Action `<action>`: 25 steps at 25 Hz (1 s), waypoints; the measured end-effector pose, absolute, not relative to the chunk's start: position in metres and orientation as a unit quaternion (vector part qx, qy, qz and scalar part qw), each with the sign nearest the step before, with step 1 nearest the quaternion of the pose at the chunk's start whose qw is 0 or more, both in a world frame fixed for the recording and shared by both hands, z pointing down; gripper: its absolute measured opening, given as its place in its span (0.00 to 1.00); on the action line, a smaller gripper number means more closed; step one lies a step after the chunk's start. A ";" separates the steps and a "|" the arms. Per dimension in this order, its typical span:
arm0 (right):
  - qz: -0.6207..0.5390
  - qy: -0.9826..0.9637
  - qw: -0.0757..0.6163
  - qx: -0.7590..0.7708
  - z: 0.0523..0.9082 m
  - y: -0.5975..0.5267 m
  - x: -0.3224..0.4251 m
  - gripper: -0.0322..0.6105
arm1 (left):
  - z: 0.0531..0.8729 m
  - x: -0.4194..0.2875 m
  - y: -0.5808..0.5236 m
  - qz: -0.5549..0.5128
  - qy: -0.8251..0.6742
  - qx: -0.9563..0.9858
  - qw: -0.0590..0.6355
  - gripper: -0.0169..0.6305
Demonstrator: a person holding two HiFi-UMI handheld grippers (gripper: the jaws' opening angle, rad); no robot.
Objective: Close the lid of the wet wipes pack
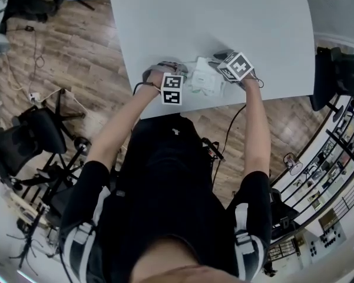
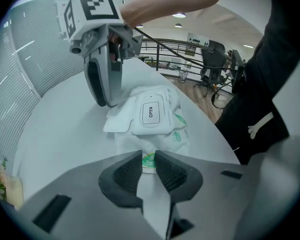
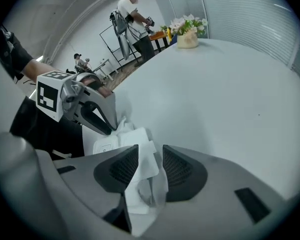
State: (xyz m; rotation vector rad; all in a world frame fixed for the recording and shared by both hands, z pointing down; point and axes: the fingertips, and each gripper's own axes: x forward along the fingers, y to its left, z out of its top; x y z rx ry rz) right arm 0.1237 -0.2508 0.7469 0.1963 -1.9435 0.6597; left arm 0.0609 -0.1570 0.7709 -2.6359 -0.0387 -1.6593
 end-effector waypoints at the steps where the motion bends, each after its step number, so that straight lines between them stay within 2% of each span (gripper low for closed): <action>1: 0.279 -0.806 0.516 0.078 0.752 -0.252 0.125 0.31 | 0.771 0.061 -0.157 -0.533 -0.012 -0.846 0.013 0.15; 9: 0.346 -0.802 0.486 0.009 0.767 -0.238 0.117 0.28 | 0.769 0.060 -0.157 -0.533 -0.008 -0.846 0.015 0.15; 13: 0.319 -0.815 0.483 0.025 0.748 -0.245 0.115 0.22 | 0.770 0.058 -0.159 -0.531 -0.007 -0.847 0.015 0.15; 17: 0.309 -0.838 0.449 0.023 0.714 -0.233 0.113 0.17 | 0.771 0.055 -0.157 -0.532 -0.007 -0.847 0.008 0.15; 23: 0.254 -0.850 0.460 0.019 0.697 -0.184 0.112 0.17 | 0.773 0.057 -0.158 -0.537 0.002 -0.844 0.008 0.15; 25: 0.242 -0.848 0.470 0.012 0.701 -0.161 0.108 0.20 | 0.774 0.057 -0.157 -0.540 0.005 -0.842 0.007 0.15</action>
